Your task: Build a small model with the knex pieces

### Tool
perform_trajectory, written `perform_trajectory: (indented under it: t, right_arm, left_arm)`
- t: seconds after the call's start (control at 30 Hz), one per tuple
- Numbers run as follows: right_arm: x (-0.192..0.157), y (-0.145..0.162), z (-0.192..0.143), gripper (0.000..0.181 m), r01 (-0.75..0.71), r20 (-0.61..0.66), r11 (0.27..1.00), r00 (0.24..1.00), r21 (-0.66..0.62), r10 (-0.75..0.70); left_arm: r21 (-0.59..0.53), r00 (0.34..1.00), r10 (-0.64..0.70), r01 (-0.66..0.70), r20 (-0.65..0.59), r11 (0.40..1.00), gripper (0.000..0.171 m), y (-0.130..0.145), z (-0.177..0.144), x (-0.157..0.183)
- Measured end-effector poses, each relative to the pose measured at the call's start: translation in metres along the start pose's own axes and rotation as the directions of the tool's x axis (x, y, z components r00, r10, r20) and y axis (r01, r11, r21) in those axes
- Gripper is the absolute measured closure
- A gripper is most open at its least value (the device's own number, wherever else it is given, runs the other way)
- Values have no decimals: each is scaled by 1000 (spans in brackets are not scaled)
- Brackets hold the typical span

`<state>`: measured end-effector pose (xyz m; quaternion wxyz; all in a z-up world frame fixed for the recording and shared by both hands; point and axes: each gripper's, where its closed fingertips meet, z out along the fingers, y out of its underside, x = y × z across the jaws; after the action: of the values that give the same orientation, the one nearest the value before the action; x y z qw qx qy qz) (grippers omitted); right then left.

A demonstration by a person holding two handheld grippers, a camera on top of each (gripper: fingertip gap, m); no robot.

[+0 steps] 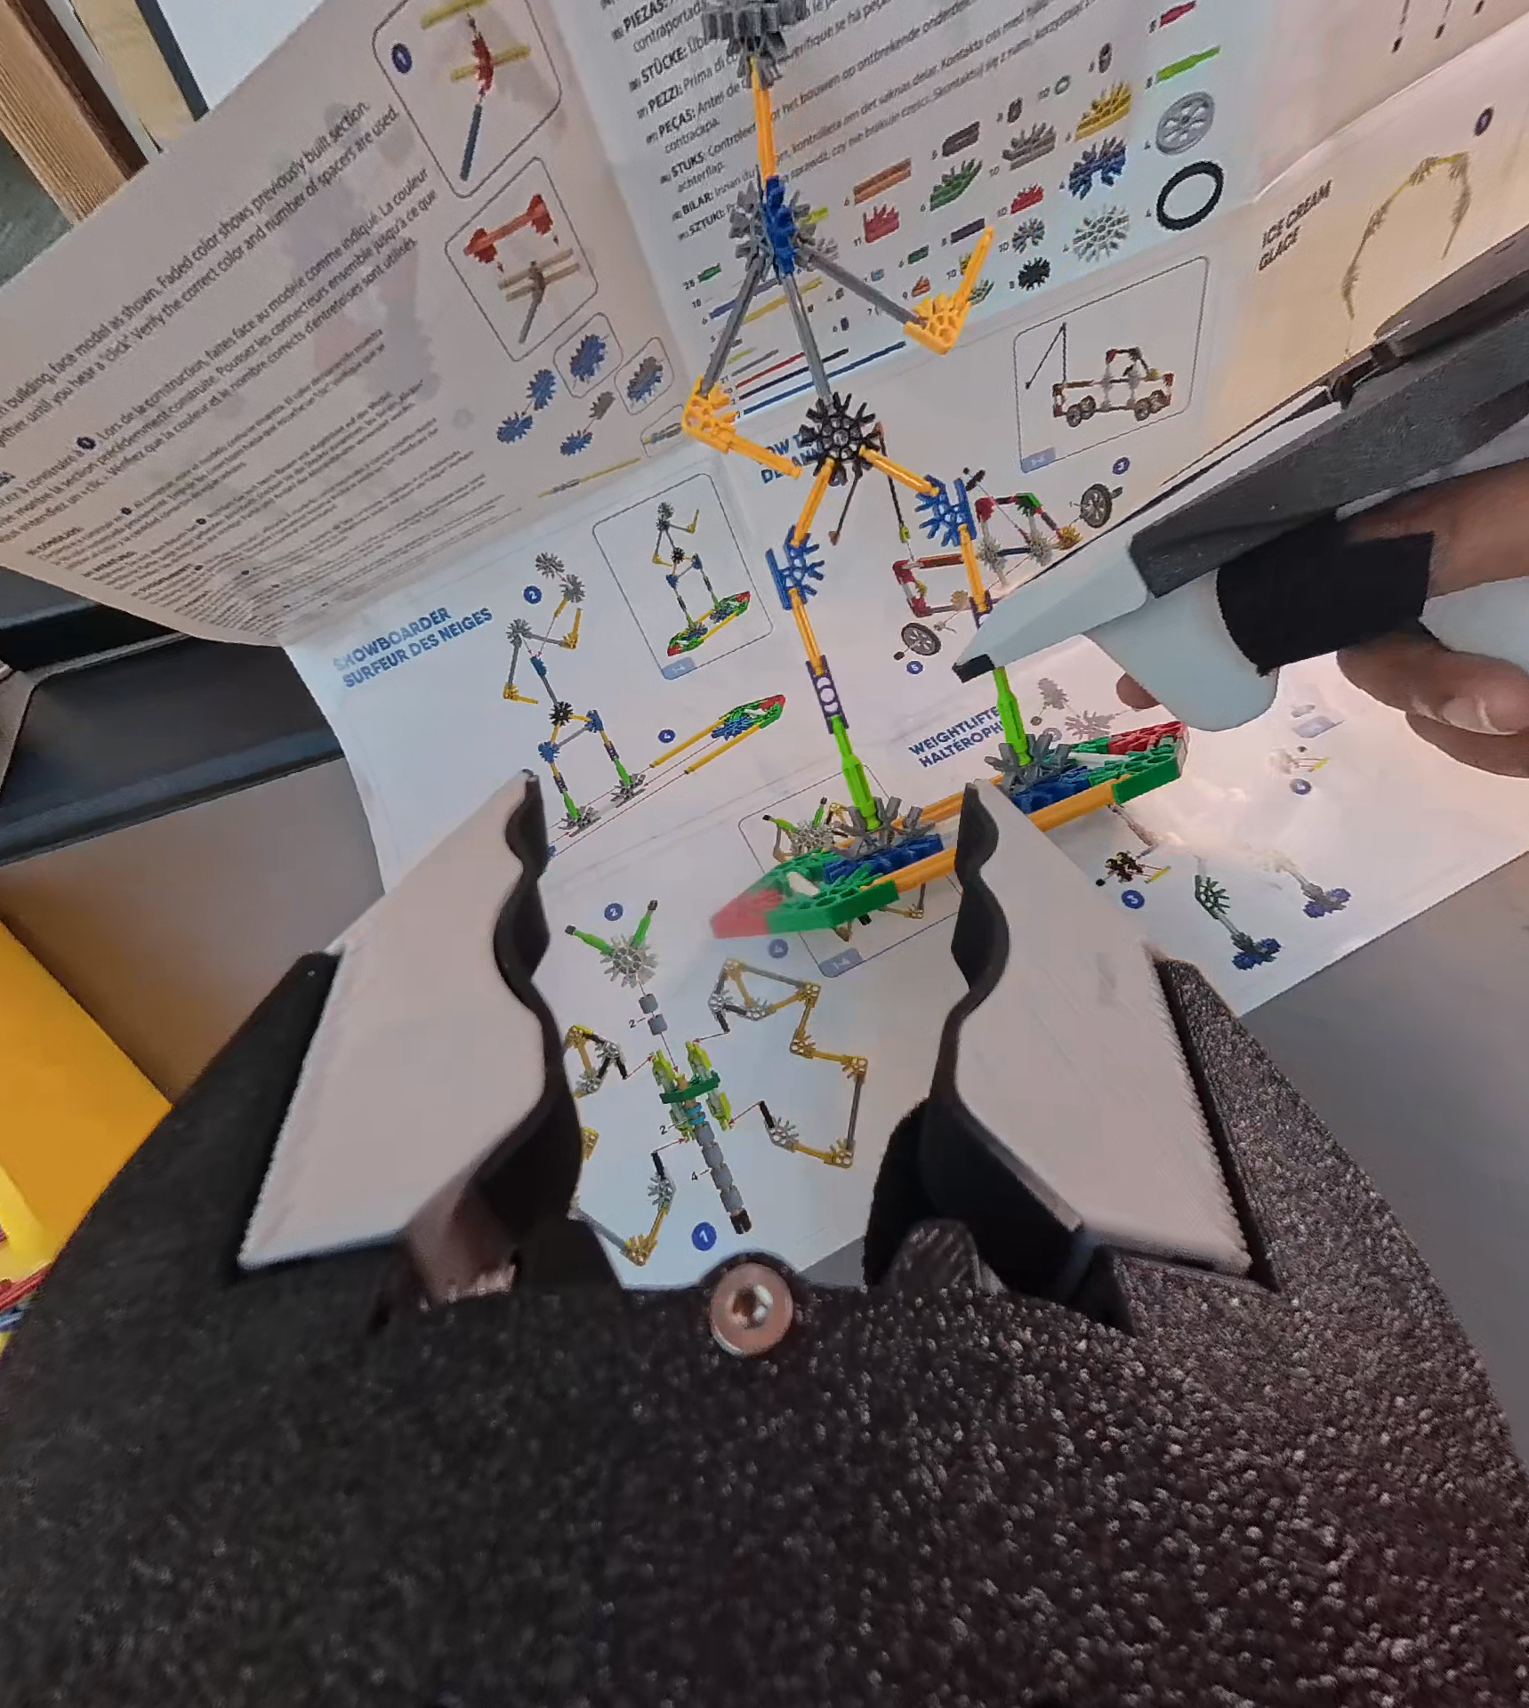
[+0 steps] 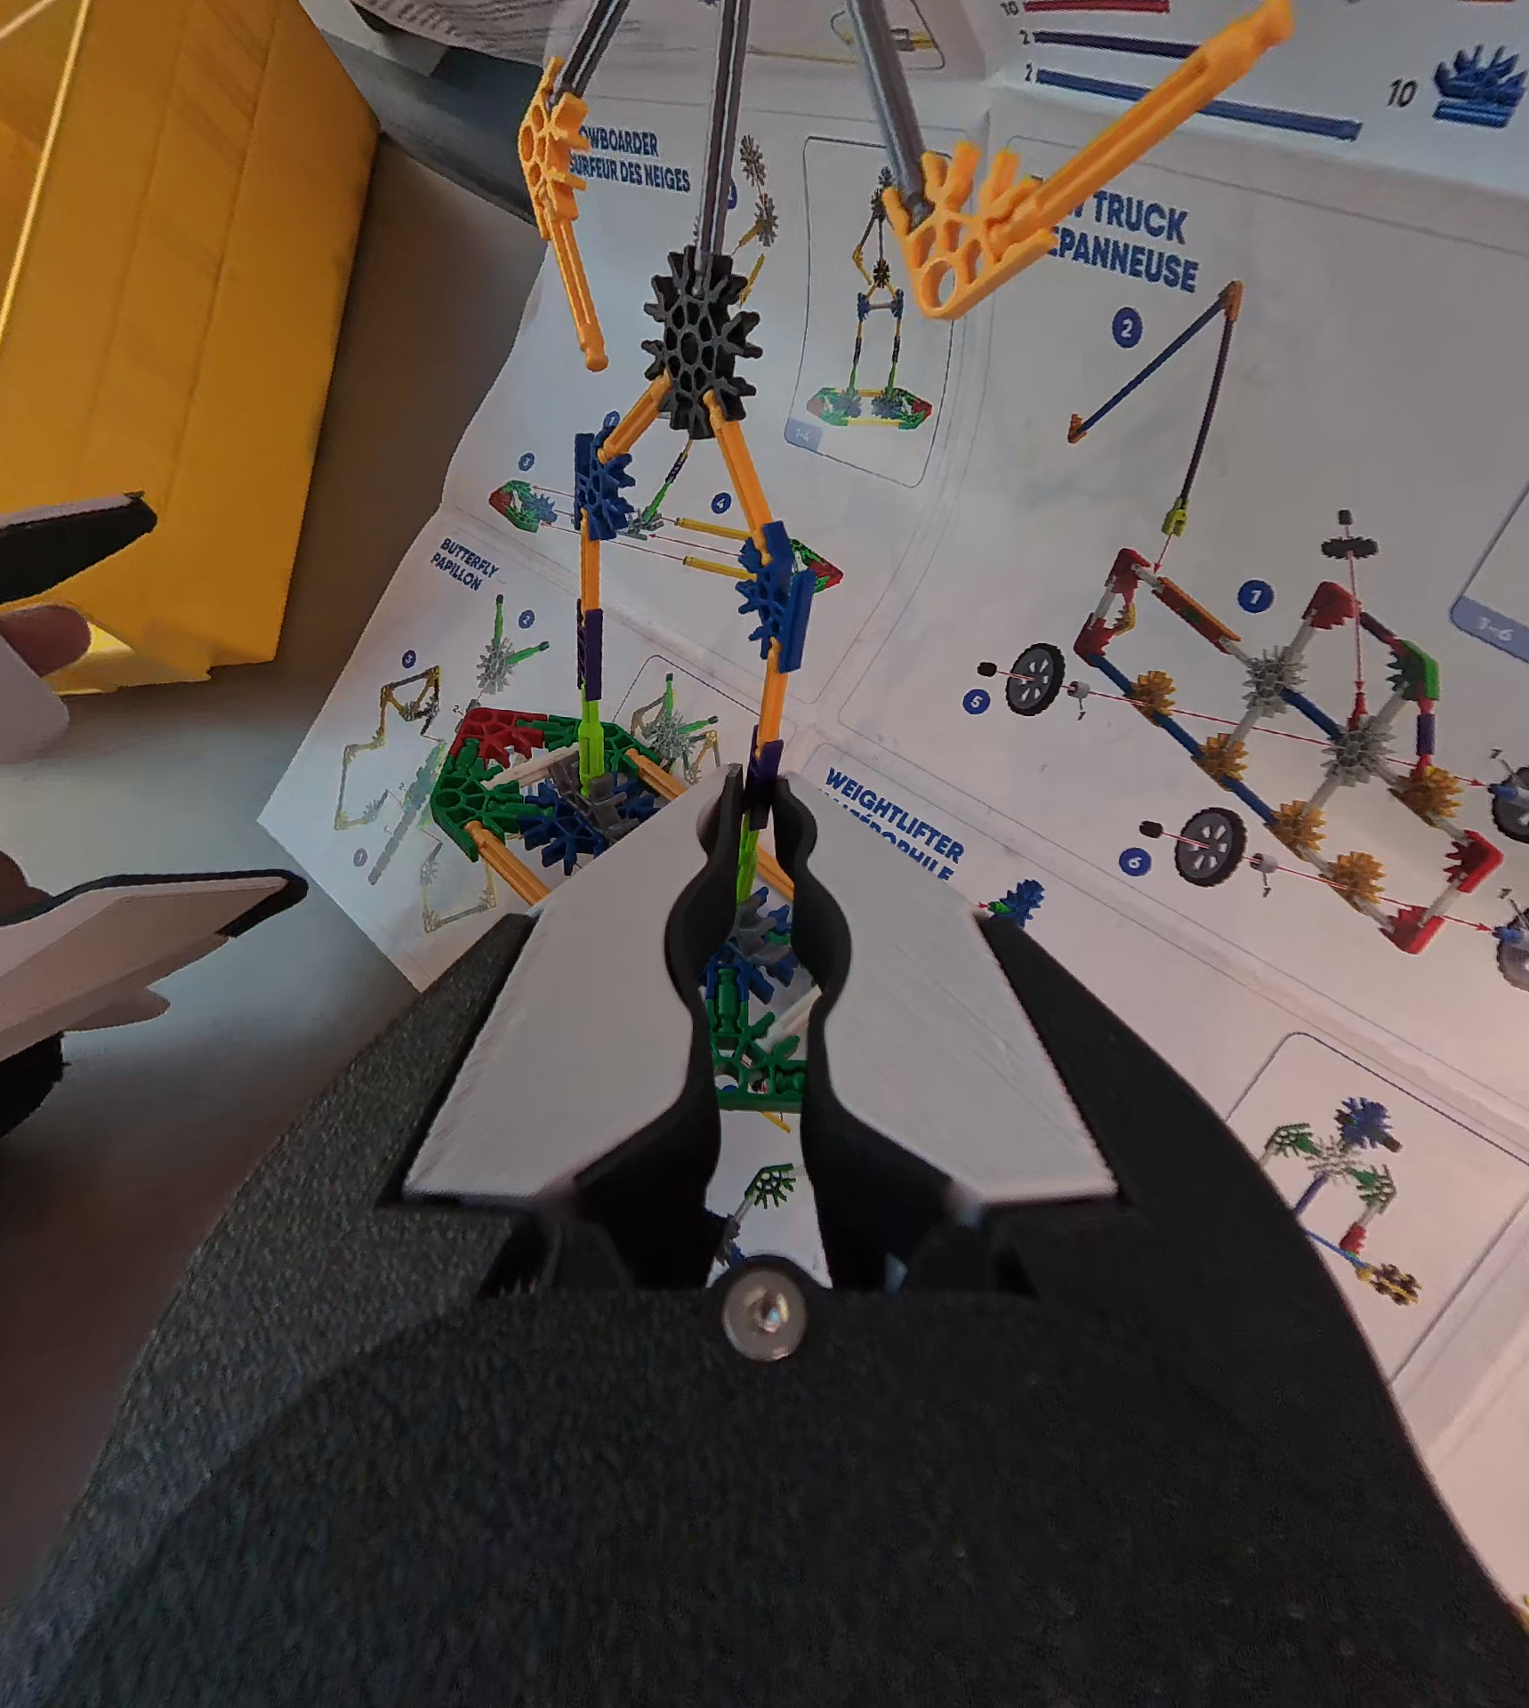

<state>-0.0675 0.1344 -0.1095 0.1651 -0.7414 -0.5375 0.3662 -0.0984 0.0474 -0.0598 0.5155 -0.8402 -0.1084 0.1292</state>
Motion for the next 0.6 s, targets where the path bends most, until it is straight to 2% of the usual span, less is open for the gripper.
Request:
perform_trajectory:
  t: [0.6]
  right_arm:
    - [-8, 3, -2, 179, 55, 16, 998, 998, 28, -56]
  left_arm:
    - [6, 1000, 0, 0, -27, 1000, 83, 0, -9, 9]
